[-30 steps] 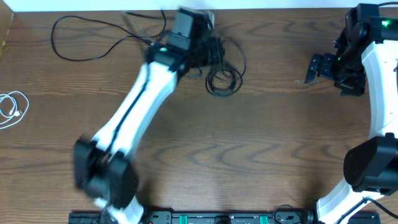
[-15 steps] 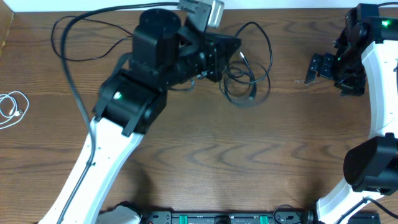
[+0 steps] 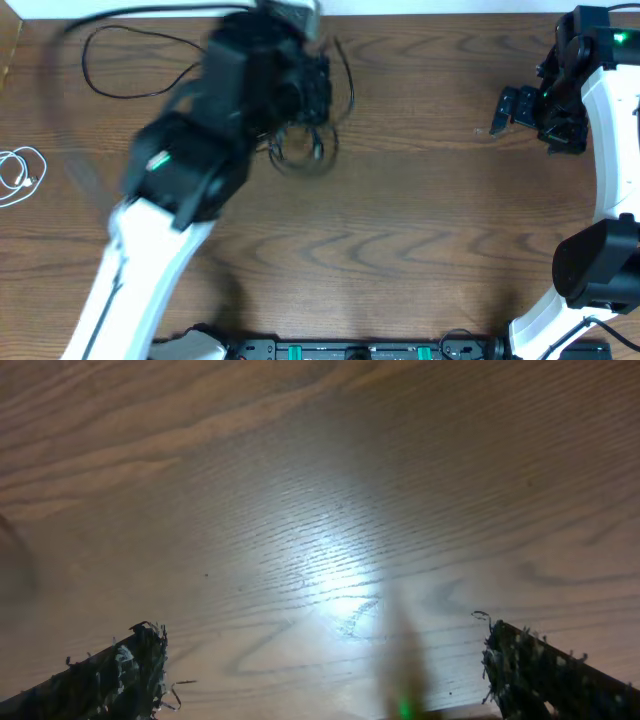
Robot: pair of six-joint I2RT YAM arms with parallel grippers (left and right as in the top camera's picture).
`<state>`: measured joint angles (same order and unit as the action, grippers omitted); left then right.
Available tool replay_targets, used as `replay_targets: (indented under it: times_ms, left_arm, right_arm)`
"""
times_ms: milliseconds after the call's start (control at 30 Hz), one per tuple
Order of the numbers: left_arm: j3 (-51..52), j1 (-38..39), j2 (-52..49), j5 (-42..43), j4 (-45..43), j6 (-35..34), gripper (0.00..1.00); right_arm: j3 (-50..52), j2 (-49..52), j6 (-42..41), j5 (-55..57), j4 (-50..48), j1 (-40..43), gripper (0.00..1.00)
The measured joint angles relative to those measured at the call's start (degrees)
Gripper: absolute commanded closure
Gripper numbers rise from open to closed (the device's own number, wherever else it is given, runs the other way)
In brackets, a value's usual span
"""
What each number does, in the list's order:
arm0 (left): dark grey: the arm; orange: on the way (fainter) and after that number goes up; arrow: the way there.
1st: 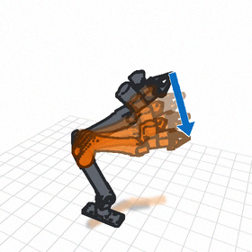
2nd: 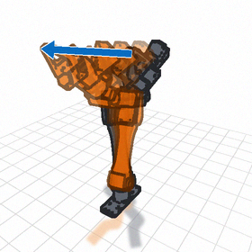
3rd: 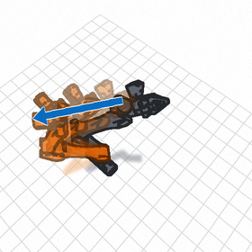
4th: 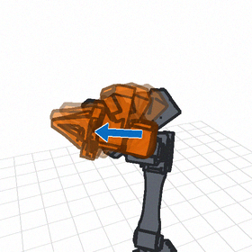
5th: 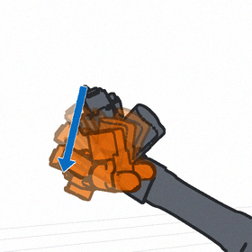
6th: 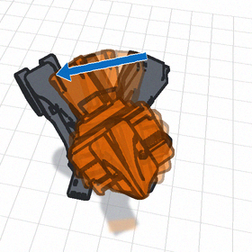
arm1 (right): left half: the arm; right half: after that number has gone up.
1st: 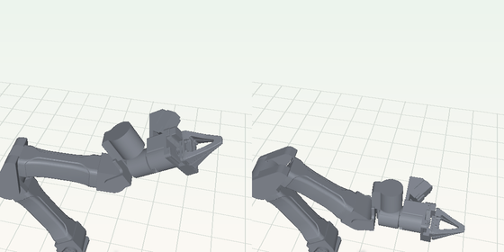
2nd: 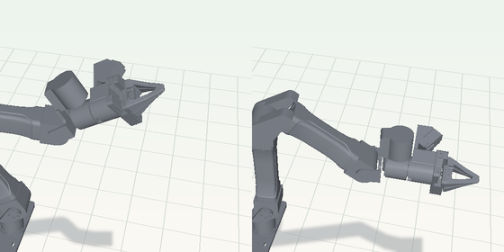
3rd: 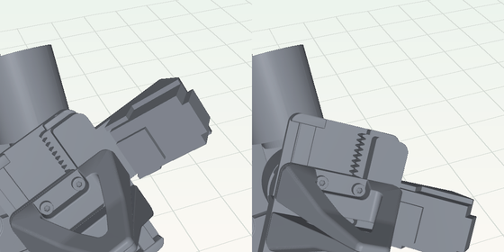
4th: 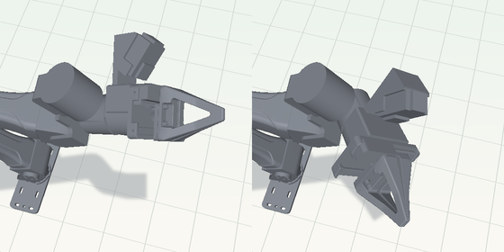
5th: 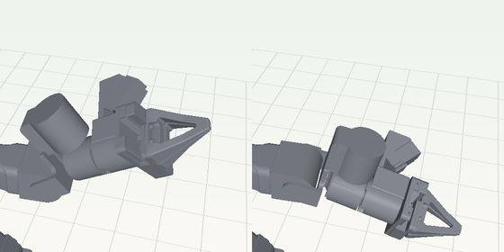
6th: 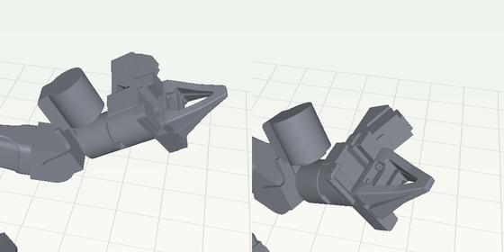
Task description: Untangle cables
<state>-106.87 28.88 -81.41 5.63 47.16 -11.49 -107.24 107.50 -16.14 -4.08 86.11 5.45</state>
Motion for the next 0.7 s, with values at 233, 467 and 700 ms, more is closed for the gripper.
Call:
replay_targets:
  times_ms: [233, 467, 700]
  left_arm:
    - [-4.09, 0.00, 10.64, -0.02, 12.52, 0.66, 0.92]
    - [-2.36, 0.00, -3.63, 0.00, 17.90, 1.27, 0.93]
    - [-10.60, 0.00, 1.29, -1.49, 12.66, 1.33, 0.92]
  right_arm:
    - [0.00, 0.00, 0.00, -0.02, 0.00, 0.00, 0.01]
    - [0.00, 0.00, 0.00, -0.02, -0.02, 0.00, 0.01]
    - [0.00, 0.00, 0.00, 0.00, 0.00, 0.00, 0.01]
